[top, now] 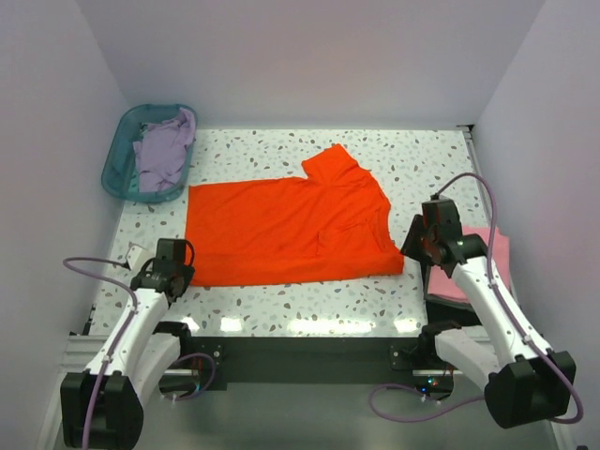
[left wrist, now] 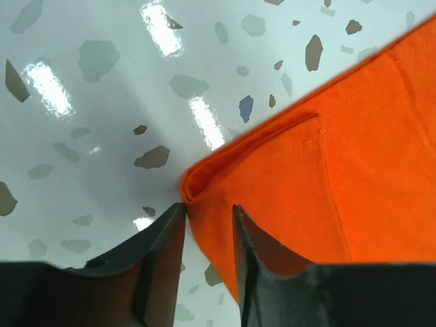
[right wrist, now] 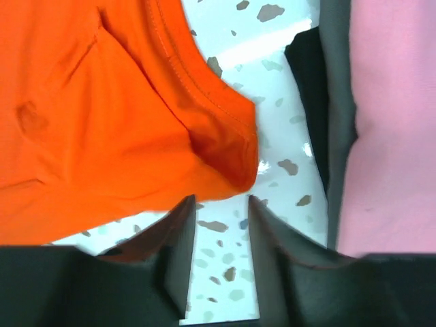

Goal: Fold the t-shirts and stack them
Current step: Fold the tshirt

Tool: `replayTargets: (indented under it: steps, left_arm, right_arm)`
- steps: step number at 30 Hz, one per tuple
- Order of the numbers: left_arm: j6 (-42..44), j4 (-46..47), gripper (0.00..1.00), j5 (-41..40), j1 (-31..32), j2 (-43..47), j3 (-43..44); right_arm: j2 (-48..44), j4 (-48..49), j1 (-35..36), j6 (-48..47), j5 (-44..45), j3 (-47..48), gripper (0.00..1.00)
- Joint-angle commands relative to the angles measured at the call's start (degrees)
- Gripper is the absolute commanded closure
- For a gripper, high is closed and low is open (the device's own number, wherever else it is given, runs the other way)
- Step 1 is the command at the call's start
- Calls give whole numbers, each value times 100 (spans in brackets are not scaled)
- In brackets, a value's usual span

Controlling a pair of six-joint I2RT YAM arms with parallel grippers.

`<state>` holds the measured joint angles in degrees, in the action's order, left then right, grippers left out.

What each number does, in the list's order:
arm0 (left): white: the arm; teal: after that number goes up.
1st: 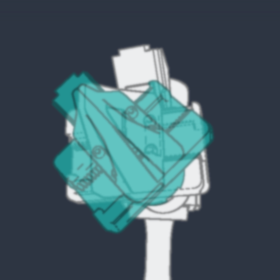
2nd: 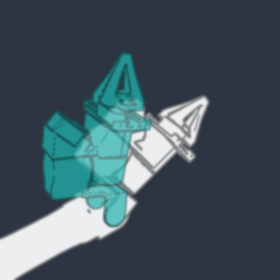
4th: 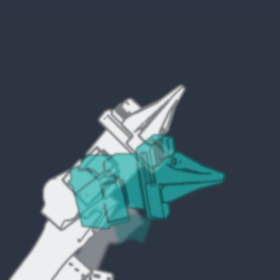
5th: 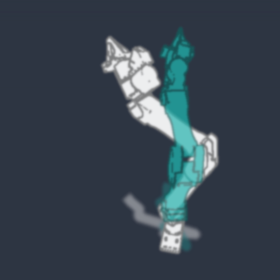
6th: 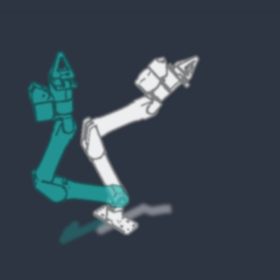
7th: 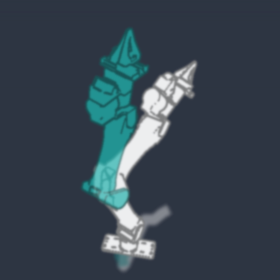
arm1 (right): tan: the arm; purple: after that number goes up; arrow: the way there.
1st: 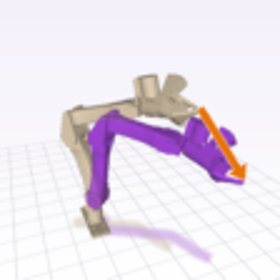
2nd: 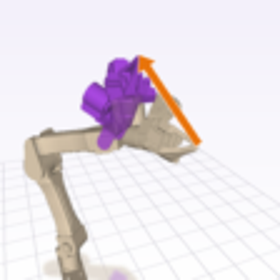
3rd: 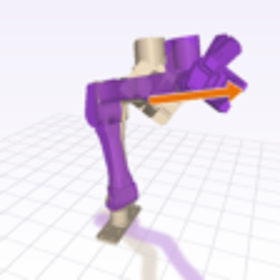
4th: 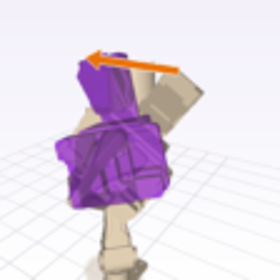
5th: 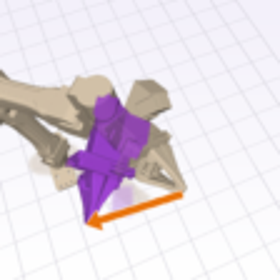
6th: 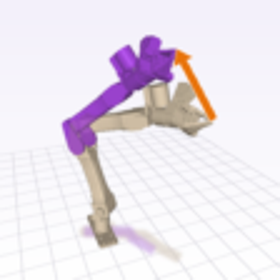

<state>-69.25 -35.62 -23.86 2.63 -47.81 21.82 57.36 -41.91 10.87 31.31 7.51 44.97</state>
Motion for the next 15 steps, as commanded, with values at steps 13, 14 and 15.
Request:
replayTargets:
  steps: [13, 14, 15]
  left_arm:
    - [1605, 572, 29, -356, 9, -428, 1762]
    - [1817, 773, 30, -348, 9, -961, 2068]
    - [2210, 1219, 31, -348, 18, -1237, 2237]
  right_arm:
    - [1275, 902, -33, -459, -733, 1698, 33]
    - [1738, 1295, -33, -485, -742, 1960, 33]
    - [1961, 1508, -33, -485, -742, 2085, 33]
